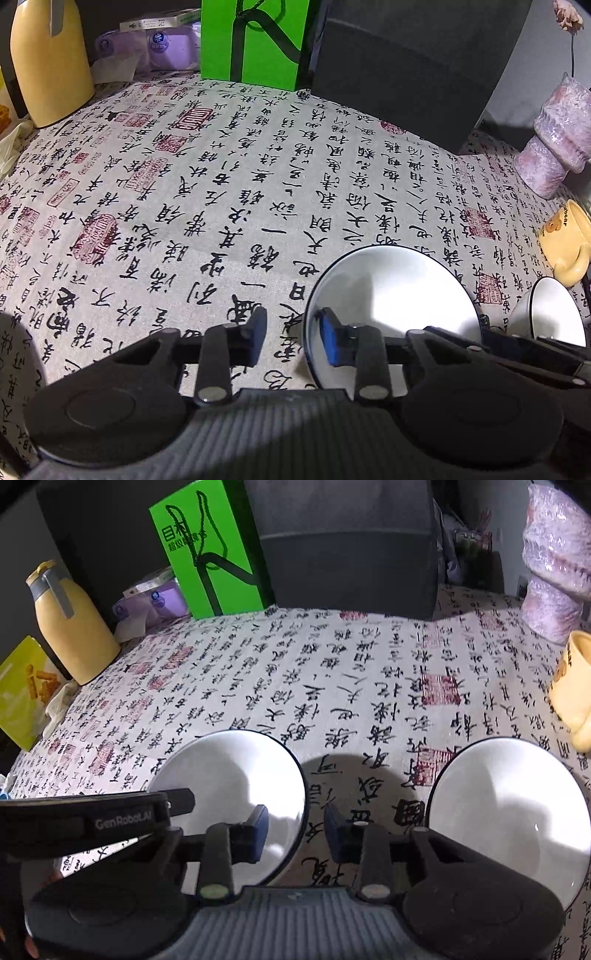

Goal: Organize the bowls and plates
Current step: 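Close the left gripper on a white bowl rim while the right grips another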

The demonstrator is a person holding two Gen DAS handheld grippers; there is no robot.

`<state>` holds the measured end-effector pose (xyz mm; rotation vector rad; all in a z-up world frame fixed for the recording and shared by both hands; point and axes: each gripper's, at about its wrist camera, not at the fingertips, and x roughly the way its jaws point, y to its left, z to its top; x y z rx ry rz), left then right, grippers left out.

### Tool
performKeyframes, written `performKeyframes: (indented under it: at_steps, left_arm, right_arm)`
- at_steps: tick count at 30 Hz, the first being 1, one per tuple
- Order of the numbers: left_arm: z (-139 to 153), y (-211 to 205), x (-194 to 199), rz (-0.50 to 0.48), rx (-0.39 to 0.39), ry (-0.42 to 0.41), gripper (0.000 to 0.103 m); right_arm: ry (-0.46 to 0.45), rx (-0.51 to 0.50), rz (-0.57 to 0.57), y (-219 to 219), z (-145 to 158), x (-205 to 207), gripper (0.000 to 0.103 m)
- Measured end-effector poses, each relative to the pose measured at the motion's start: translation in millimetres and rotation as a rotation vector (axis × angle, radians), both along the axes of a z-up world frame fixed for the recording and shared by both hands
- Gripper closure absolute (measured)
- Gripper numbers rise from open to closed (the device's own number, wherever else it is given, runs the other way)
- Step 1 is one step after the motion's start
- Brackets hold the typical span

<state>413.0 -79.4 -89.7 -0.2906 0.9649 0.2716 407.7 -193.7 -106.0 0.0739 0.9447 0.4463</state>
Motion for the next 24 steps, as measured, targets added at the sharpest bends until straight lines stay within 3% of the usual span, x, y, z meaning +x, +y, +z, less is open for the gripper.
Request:
performKeyframes:
  at_steps: [7,24]
  left_arm:
    - [0.3,-9.1,0.5,-0.029,0.012,-0.003,0.091]
    - [0.4,-19.6,3.1,-0.049,0.088,0.014,0.092]
  right_arm:
    - [0.014,-0.008,0.026,5.9,-4.7,-1.4,0.08]
    - [-0.02,-0.029,0.007,7.2,-12.9,3.3,0.09]
